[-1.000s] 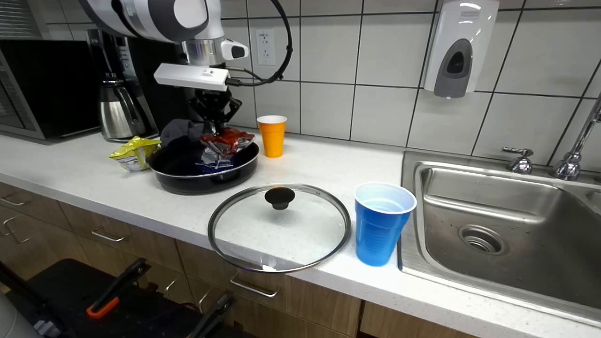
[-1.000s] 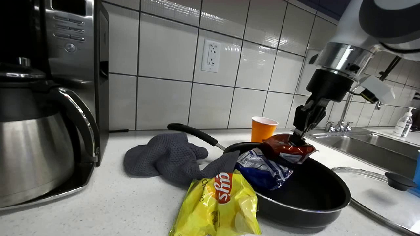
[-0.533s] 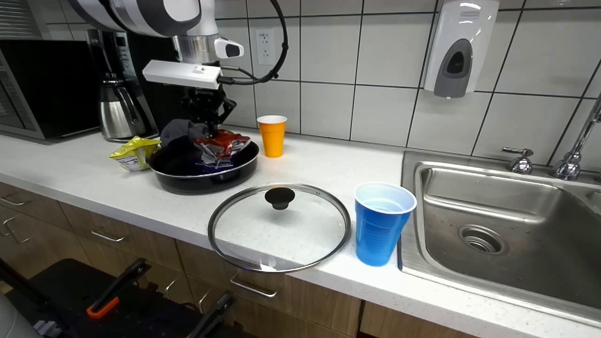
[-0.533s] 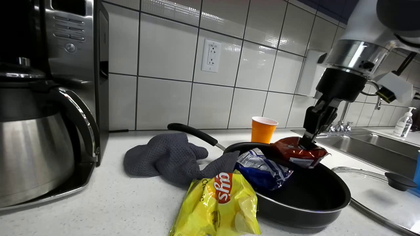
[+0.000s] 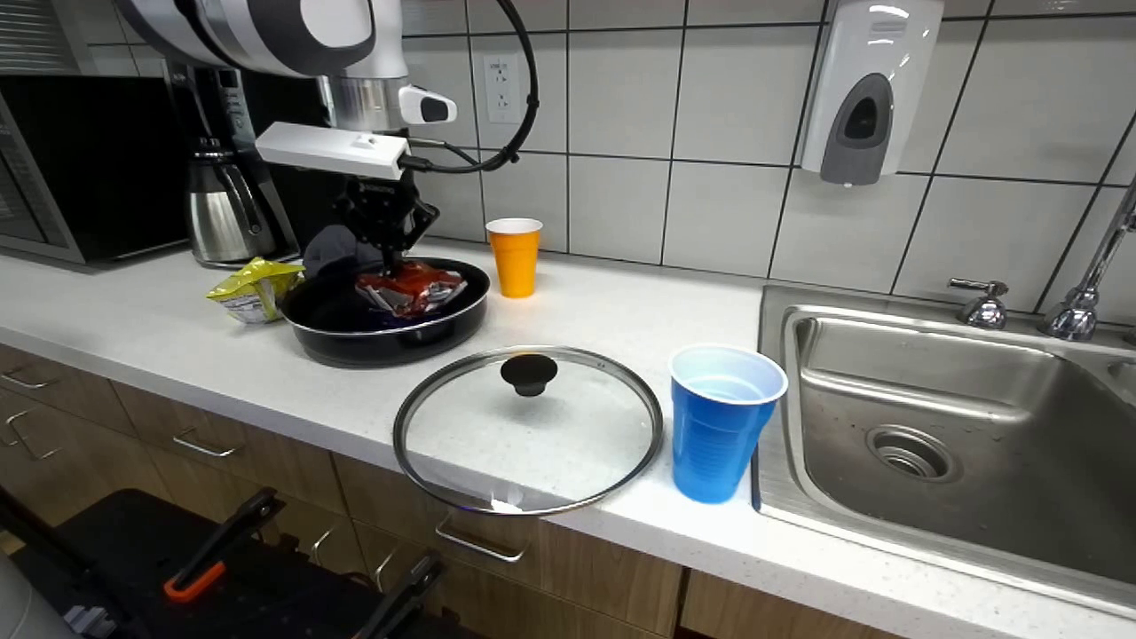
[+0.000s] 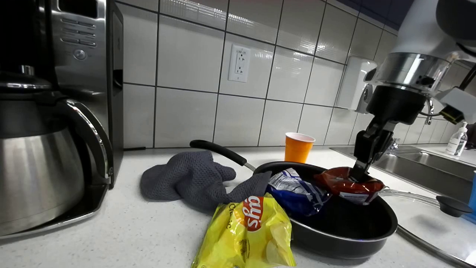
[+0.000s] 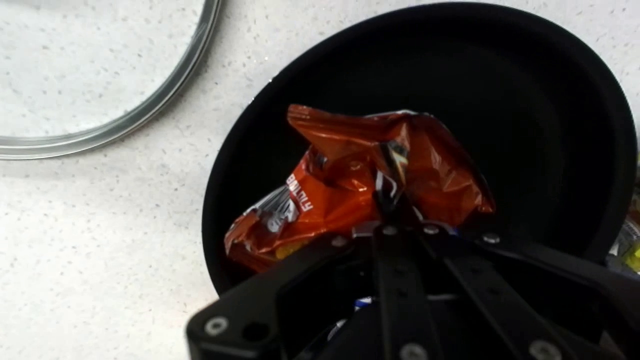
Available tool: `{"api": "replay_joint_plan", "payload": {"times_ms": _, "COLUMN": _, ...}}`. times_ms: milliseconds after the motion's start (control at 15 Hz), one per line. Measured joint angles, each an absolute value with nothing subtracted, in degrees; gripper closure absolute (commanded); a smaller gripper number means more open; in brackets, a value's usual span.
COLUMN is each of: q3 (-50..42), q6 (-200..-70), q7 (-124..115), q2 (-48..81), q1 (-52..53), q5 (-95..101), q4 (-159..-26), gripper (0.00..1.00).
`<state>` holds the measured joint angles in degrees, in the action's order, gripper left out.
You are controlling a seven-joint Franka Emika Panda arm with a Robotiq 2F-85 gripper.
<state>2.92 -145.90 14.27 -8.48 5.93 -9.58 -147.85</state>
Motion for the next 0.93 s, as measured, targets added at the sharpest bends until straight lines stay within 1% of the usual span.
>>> {"api": "replay_joint_plan", "payload": {"times_ms": 933, "q3": 3.12, "q6": -145.88, "q7": 12.09, "q2": -6.44, "q1": 6.17, "q5": -9.53, "q4": -148.97, "gripper": 1.00}}
